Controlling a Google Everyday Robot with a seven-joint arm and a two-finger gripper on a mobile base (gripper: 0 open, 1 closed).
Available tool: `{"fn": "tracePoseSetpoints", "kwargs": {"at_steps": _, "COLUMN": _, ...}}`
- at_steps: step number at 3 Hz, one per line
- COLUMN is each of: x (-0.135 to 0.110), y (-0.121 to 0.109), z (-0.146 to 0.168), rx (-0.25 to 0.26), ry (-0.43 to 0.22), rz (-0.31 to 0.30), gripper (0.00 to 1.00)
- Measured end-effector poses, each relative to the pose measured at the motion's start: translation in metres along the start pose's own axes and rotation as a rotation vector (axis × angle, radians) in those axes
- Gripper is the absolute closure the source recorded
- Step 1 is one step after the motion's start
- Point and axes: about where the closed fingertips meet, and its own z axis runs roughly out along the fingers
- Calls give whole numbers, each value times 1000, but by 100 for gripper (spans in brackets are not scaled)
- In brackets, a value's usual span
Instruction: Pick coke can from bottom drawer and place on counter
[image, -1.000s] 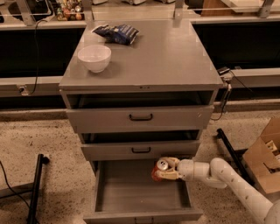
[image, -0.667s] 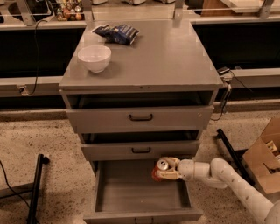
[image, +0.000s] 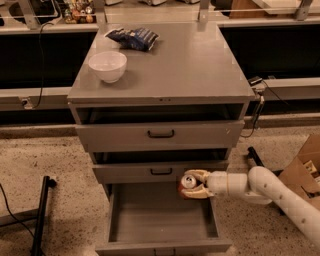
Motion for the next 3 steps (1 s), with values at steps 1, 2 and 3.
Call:
{"fn": "tracePoseSetpoints", "kwargs": {"at_steps": 1, "x": -72, "y": 24, "z": -18, "rx": -45, "ry": 54, "rz": -128, "gripper": 100}}
{"fn": "tracePoseSetpoints", "kwargs": {"at_steps": 2, "x": -145, "y": 35, "z": -34, "rx": -98, "ry": 82, "rz": -216, "gripper": 100}}
{"fn": "tracePoseSetpoints", "kwargs": {"at_steps": 3, "x": -205, "y": 39, "z": -44, "rx": -116, "ry": 130, "rz": -267, "gripper": 100}}
